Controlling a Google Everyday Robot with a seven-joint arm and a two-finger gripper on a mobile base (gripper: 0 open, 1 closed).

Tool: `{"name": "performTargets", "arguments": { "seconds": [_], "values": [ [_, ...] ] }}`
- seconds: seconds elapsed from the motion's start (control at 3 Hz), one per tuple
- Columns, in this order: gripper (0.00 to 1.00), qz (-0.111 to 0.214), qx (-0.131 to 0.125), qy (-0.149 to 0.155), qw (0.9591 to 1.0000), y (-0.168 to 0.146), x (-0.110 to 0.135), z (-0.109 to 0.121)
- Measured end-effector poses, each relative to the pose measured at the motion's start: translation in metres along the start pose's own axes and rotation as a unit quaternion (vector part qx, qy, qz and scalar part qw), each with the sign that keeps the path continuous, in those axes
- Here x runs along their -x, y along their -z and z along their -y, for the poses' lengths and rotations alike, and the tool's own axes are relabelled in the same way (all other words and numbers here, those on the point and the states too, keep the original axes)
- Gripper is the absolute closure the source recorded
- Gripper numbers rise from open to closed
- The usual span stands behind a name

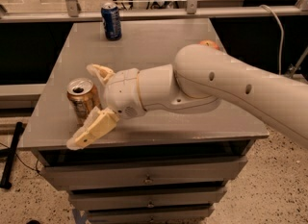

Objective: Move orange can near pepsi can

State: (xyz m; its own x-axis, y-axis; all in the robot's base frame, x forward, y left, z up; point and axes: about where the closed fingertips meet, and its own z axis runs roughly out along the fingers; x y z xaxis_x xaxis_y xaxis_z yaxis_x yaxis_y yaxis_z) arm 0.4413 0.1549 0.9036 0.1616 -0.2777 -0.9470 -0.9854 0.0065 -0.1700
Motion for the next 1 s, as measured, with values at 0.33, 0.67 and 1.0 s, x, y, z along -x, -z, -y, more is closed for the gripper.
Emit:
{"name": "performTargets", "arguments": {
  "seconds": [0.33,0.67,1.0],
  "values": [
    [0.00,0.012,-0.008,-0.011,0.9998,-0.008,-0.009,0.009],
    [0.00,0.020,-0.009,-0.032,0.9992,-0.018,-0.017,0.009],
    [0.18,0.026,-0.013,-0.048,0.9984,-0.026,-0.024,0.011]
  ]
}}
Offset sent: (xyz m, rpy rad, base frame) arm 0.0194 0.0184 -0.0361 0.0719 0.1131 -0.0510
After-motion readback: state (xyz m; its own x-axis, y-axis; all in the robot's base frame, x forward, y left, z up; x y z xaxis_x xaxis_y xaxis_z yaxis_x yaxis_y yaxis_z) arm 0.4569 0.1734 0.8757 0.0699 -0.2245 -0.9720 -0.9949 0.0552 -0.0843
